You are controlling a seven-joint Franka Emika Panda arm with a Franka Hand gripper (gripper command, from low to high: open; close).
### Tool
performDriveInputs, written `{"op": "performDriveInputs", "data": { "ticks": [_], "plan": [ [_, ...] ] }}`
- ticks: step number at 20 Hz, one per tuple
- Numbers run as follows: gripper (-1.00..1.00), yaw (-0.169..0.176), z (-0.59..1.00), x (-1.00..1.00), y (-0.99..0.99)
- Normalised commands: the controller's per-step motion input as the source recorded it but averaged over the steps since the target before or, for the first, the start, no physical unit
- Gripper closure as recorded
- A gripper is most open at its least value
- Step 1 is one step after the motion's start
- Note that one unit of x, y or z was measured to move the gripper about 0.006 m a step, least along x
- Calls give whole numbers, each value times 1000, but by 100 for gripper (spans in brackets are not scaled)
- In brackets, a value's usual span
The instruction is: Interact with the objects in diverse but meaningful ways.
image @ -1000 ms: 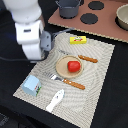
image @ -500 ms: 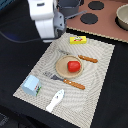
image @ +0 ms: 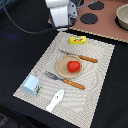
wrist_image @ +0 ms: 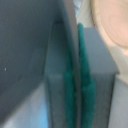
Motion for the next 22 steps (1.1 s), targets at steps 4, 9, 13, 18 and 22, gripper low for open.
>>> {"op": "performDriveInputs", "data": {
  "ticks": [4, 9, 13, 18, 22],
  "plan": [
    [100, 0, 260, 798, 582],
    [100, 0, 229, 770, 611],
    [100, 0, 201, 706, 656],
    [100, 0, 150, 635, 687],
    [100, 0, 180, 654, 685]
  ]
}}
